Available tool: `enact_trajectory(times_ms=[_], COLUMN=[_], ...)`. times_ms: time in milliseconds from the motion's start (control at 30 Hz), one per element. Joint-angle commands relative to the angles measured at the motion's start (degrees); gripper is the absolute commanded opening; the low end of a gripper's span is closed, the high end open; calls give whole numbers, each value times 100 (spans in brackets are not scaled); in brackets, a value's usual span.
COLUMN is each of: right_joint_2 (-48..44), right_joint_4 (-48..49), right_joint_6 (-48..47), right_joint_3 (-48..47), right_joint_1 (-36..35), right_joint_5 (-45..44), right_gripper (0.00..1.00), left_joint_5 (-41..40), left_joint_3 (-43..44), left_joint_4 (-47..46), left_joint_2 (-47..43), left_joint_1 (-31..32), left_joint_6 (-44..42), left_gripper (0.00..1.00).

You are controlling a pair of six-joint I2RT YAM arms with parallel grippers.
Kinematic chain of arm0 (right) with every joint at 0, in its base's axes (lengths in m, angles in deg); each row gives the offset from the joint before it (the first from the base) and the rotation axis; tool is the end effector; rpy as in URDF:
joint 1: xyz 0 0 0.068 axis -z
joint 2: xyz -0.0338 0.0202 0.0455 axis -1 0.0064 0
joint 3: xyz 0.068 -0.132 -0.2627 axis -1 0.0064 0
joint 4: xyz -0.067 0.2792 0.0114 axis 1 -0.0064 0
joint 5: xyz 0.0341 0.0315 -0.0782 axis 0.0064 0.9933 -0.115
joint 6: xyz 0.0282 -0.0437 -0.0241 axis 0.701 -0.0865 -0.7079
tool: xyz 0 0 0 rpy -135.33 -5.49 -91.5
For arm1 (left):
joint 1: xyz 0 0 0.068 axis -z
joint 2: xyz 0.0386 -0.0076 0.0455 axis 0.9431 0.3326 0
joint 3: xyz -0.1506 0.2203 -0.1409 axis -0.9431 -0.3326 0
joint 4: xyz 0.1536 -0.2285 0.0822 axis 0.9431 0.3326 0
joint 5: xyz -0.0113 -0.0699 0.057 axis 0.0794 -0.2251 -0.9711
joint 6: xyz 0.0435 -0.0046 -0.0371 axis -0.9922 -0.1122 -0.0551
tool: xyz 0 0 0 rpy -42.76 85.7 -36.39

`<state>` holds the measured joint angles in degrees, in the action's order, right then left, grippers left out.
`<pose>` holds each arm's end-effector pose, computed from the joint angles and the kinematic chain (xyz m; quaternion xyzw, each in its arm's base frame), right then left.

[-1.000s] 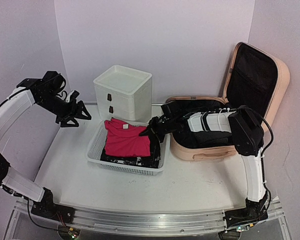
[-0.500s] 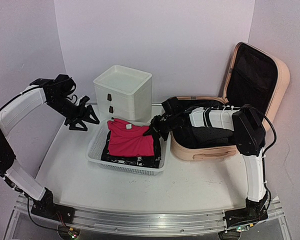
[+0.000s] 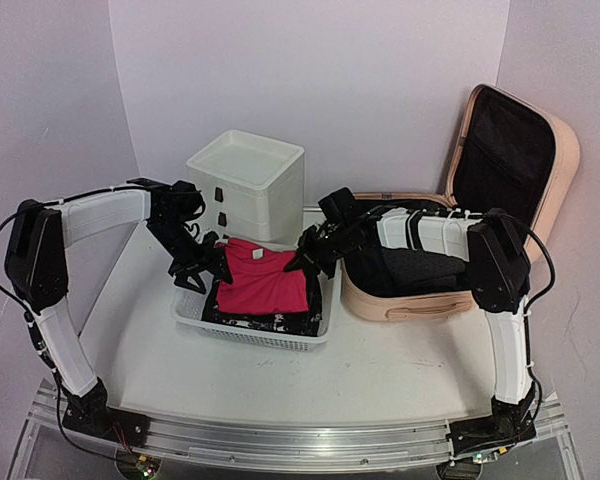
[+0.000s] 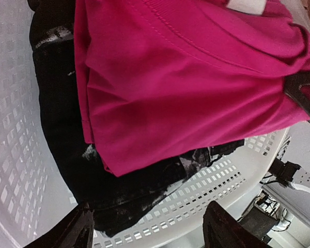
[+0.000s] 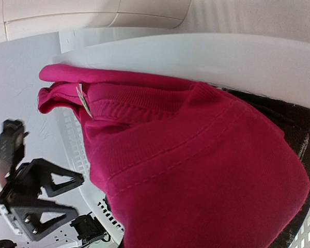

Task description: Open, take out, and arrange the luggage

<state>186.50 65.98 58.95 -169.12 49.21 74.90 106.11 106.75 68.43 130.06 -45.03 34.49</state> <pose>0.3848 0.3547 0.2062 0.0650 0.9036 0.4223 0.0316 0.3327 -0.1811 0.2646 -0.0400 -0.9613 0.2722 0.0136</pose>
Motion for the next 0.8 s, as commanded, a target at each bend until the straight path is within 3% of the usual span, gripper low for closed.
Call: enact_trajectory(times_ms=[0, 233, 367, 567, 700, 767], right_joint_2=[-227, -327, -332, -305, -322, -314], right_joint_4=[16, 16, 25, 25, 25, 25], right_joint_6=[-268, -414, -419, -415, -411, -398], right_joint_3=[-294, -146, -89, -155, -164, -162], right_joint_1=[-18, -23, -18, -18, -18, -19], right_joint_5=[-47, -58, -52, -99, -141, -148], right_gripper=[4, 3, 2, 1, 1, 0], left_joint_5=[153, -55, -586, -259, -273, -217], left_joint_3=[-72, -284, -360, -274, -324, -273], left_joint_4=[-468, -920, -1033, -1093, -1106, -1116], left_joint_2=[235, 663, 560, 949, 960, 1003], left_joint_1=[-1, 142, 187, 188, 188, 196], left_joint_6=[556, 872, 935, 834, 846, 804], left_gripper=[70, 59, 66, 60, 61, 55])
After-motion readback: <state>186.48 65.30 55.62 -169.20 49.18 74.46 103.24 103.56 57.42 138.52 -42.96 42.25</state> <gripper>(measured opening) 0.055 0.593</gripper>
